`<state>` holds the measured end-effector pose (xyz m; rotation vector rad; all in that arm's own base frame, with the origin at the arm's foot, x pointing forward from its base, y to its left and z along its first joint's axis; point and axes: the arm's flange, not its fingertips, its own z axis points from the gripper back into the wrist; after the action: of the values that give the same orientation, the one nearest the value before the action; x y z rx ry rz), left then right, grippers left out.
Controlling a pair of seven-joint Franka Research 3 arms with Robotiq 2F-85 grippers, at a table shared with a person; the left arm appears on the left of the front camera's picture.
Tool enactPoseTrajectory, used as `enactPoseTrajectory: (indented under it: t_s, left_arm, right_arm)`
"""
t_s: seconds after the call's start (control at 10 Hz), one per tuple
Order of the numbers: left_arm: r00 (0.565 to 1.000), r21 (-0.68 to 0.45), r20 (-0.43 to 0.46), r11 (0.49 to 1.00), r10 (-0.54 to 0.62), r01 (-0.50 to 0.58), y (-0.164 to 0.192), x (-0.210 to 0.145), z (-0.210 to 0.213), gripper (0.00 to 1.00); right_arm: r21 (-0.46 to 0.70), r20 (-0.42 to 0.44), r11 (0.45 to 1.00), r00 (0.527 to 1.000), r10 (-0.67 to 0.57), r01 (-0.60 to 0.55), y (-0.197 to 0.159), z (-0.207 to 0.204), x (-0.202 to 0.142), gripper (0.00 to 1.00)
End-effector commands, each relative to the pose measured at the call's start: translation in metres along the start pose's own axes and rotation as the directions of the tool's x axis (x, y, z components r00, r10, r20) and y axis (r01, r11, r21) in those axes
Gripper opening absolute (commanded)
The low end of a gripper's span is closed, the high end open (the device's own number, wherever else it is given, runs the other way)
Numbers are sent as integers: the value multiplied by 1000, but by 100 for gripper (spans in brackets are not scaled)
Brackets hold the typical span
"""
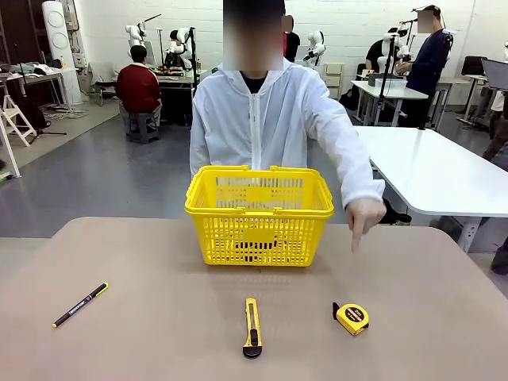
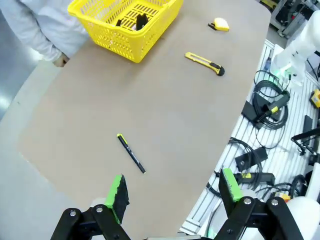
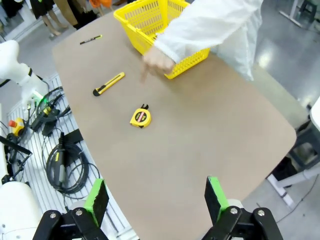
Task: Place the items the person wants into the basket.
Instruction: Pick up the item the person points to and place it in the Market Basket.
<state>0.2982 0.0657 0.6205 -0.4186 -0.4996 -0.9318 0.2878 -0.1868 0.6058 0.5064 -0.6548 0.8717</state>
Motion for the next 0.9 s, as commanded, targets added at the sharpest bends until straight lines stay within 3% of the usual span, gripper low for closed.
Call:
enactPoseTrajectory:
  t_s: [0.0, 0.2, 0.8]
  left_arm:
    - [999, -34, 33, 999, 25, -24, 28, -4, 8, 94]
    - [993, -46, 110, 998, 42, -37, 46, -13, 26, 94]
    - [994, -31, 90, 997, 68, -65, 44, -18, 25, 94]
  right_arm:
    - [11, 35, 1000, 999, 15, -15, 1, -3, 0, 100]
    - [11, 35, 1000, 999, 15, -15, 1, -3, 0, 100]
    - [11, 35, 1000, 999, 15, -15, 1, -3, 0, 100]
